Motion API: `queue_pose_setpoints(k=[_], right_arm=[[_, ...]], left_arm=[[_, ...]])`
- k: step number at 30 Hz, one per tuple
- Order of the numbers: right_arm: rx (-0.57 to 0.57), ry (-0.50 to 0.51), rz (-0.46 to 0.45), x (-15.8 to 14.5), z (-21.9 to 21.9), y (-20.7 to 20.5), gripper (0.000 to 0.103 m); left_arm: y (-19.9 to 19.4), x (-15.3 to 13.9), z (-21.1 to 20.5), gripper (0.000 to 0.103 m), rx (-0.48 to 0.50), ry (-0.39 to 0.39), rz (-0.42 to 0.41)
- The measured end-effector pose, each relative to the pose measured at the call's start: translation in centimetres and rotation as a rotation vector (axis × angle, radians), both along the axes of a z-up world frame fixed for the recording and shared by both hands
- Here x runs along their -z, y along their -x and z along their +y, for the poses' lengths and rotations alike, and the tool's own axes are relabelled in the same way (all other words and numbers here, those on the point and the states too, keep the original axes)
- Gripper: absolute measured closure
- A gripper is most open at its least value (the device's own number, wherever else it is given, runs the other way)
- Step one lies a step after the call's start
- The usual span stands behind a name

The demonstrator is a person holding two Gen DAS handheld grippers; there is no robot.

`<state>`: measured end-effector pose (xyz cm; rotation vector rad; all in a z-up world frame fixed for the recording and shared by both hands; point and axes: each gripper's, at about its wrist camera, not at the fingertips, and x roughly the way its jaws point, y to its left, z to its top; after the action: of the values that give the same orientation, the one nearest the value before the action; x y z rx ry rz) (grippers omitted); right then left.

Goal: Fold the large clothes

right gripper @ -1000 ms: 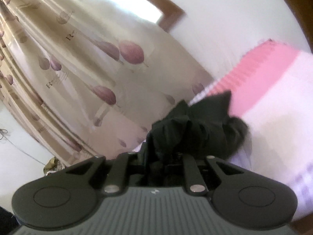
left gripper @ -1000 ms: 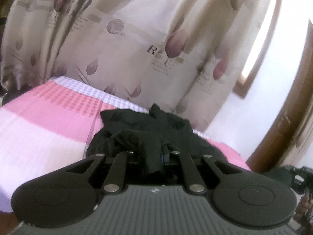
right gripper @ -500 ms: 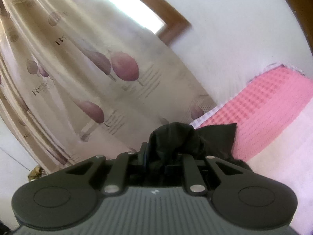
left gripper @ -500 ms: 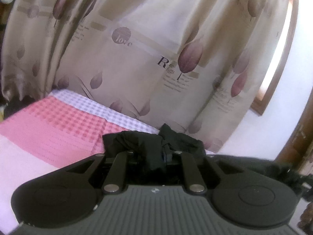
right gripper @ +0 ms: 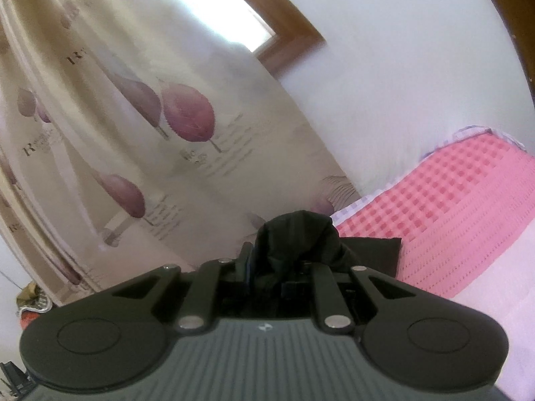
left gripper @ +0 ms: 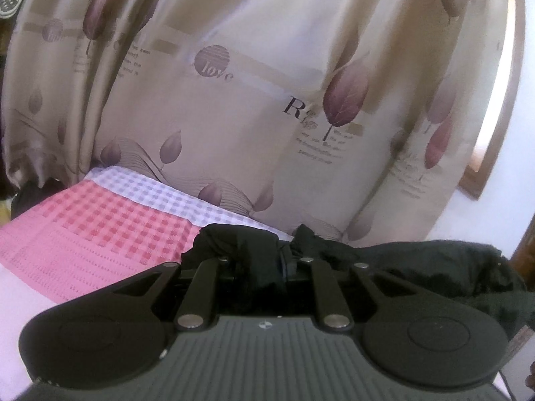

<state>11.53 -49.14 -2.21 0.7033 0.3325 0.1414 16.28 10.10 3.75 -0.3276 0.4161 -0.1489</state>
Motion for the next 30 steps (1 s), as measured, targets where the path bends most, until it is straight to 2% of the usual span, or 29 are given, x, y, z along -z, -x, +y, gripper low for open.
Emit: queue_pose_setpoints(k=[16,30], right_arm=[[0.047,-0.017,0.063,2.9,0.1,-5.9,0.088],[0.068,-0.02,0.128,5.8,0.2,-9.0,0.088]], left_arm=[[-5.0,2.6,-0.9,0.081,-0.042,-0.049,0.041],[-8.6,5.1,-1.7,0.078,-0.055,-0.102,0.093]])
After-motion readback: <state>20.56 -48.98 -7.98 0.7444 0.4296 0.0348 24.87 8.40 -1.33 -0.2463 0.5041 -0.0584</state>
